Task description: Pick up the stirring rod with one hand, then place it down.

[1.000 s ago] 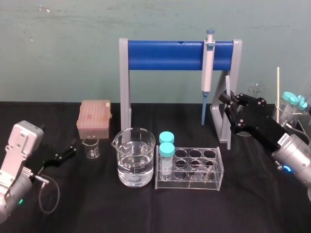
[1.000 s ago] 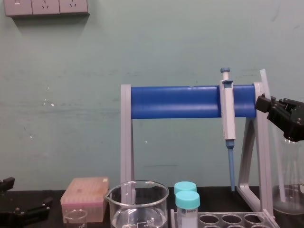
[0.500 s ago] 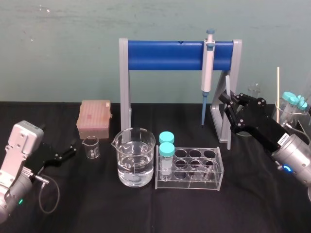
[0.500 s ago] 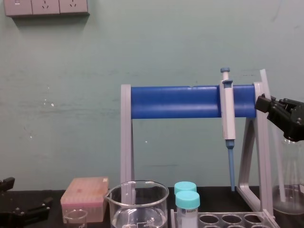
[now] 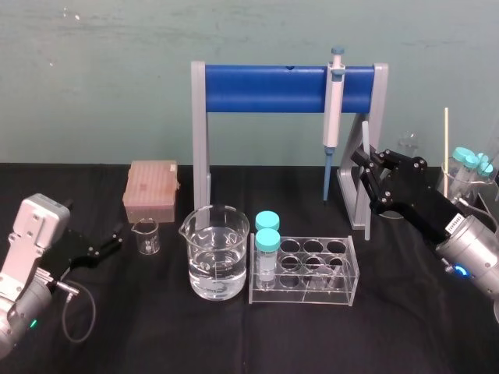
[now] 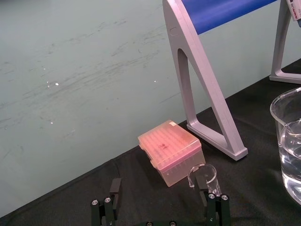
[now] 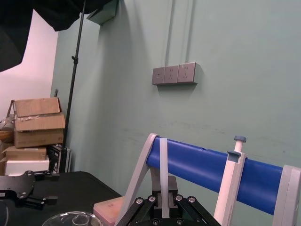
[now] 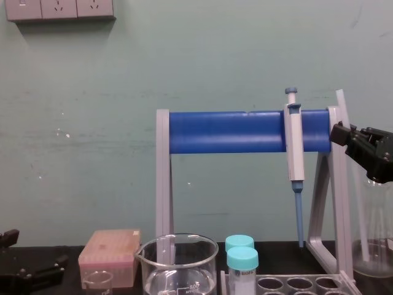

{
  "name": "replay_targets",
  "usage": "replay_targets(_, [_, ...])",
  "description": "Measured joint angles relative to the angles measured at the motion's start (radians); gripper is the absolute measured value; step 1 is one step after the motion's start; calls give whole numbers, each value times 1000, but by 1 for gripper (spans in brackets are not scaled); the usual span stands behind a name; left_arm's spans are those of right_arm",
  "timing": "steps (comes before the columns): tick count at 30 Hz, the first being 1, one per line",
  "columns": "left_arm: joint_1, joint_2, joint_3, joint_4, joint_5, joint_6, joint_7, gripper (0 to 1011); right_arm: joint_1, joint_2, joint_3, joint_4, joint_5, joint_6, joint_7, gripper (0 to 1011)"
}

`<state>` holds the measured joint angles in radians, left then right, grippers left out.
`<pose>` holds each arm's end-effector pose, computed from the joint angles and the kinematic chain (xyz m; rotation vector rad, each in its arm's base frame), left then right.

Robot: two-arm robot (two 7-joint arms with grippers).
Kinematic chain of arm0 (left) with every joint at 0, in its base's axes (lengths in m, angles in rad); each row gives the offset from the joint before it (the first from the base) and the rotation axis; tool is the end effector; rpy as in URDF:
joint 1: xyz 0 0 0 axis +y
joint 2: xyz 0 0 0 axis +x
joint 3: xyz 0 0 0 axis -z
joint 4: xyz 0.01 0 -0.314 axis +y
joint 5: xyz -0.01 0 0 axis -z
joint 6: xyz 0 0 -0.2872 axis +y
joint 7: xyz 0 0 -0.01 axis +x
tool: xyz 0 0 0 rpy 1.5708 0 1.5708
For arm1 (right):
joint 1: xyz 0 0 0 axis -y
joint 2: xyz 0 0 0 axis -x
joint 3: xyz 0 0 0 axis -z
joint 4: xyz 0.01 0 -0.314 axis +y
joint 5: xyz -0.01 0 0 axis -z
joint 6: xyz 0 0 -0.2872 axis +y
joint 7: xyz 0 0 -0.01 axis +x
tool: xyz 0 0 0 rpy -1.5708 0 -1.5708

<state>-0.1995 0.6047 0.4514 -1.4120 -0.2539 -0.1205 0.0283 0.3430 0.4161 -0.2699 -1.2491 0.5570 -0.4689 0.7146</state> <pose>0.3416 0.1020 -0.3175 0.3045 -0.2850 1.2480 0.4002 -0.0988 -0.2907 0.2653 -0.3328 -0.7628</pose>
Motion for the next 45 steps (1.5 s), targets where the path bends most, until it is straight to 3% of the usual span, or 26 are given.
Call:
replay_targets(19, [0, 0, 0, 0, 0, 0, 0, 1000, -12, -4, 11, -20, -22, 7, -2, 72])
replay_targets(29, [0, 0, 0, 0, 0, 0, 0, 1000, -17, -13, 4, -11, 17, 38, 30, 72])
replay_targets(45, [0, 0, 0, 0, 0, 0, 0, 1000, 24, -35, -35, 51, 50, 55, 84, 72])
